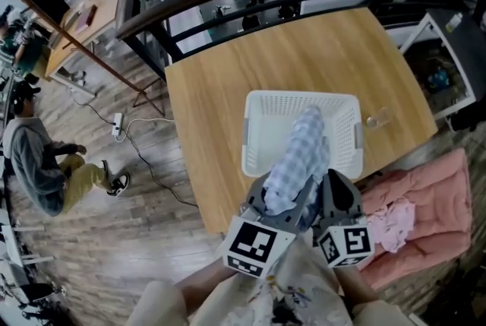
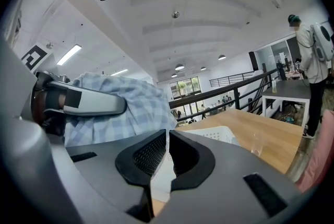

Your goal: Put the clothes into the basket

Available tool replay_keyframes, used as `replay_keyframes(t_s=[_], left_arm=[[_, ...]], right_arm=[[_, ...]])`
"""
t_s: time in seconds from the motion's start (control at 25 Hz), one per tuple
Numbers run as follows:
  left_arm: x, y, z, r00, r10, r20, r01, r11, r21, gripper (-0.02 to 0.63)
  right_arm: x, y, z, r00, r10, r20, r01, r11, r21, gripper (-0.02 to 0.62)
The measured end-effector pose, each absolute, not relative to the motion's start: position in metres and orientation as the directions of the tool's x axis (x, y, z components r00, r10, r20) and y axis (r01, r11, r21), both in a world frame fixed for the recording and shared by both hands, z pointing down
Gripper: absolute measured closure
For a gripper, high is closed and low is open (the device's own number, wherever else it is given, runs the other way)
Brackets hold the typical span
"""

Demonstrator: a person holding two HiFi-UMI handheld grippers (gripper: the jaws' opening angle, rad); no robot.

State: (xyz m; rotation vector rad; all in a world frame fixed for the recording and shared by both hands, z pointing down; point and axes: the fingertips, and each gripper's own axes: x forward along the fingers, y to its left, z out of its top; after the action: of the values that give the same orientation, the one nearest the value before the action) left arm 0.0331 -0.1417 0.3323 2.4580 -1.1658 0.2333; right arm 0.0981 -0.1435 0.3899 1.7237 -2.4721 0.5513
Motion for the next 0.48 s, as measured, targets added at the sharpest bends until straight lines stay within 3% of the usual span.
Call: replay_keyframes(t_s=[0.48], left_arm=[[0.087,-0.192,0.338,0.706,-0.634,0.316,-0.708,-0.613,0.352,0.492]], right_arm=[[0.146,-0.182,0.39,-0.382,-0.883,0.273,-0.913,0.315,-0.259,0.561]])
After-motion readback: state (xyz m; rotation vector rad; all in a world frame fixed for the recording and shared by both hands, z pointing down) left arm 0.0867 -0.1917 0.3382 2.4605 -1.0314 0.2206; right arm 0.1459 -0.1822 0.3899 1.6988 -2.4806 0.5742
